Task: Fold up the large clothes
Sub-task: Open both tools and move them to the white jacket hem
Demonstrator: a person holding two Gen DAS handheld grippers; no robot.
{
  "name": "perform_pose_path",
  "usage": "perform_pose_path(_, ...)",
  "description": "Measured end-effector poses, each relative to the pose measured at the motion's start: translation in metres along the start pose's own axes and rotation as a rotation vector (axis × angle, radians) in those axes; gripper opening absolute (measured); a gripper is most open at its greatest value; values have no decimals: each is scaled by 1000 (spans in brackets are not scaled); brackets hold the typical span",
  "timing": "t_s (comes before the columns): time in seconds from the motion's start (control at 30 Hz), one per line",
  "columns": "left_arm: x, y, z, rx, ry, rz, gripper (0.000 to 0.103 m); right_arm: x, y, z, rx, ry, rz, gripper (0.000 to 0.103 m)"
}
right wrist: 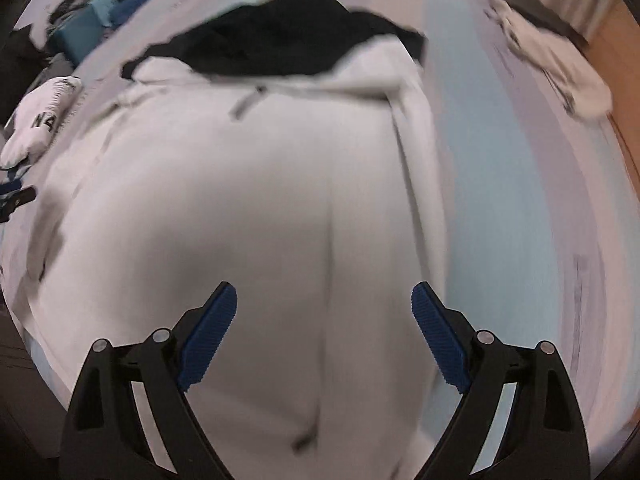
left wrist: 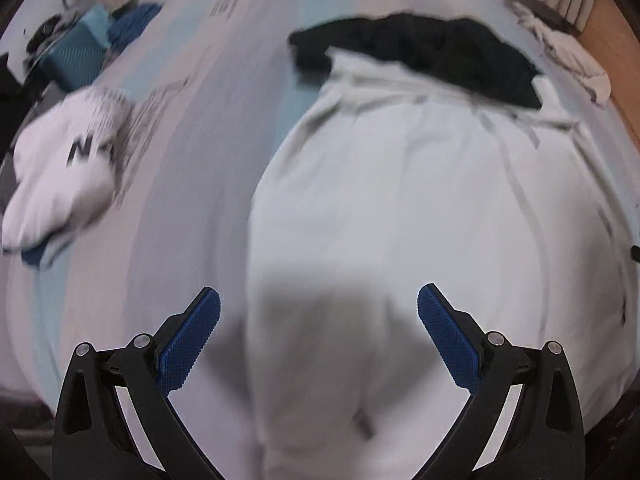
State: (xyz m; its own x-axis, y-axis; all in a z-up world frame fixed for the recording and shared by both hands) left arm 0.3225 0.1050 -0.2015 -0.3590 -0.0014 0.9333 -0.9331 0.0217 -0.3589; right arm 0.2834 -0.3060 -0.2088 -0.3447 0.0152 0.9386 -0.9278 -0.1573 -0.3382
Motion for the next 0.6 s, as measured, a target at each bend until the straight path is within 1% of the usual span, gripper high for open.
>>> perform_pose_path(0.13,-7,41,-24,4,19,-56,97,-5,39,4,-11,51,-52,85)
perform_pose_path(0.3,-12,75,-34,-20,51,-101,97,-8,76,0,-21,97,-109,85)
perform_pose_path(0.43,-12,100,-41,-11,94,-129,97,-13,96,-9,-3,116,-131,85)
perform_pose_path(0.6,-12,132,-41,-19,133,-154,97,-12,115,-14,-19,122,-153,85)
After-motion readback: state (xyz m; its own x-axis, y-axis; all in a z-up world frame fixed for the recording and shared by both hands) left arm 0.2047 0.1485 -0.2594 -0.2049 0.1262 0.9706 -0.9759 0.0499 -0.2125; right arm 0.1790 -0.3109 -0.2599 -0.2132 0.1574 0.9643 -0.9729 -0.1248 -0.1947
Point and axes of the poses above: each gripper's, at about its wrist camera, not at the fingertips, and x roughly against the way its jaws point, z to its right, y to its underside, the point moved 2 cm from there along -x, roughly the way its jaws point, and after that the axes turned 5 degrees about y, right-handed, at the moved point
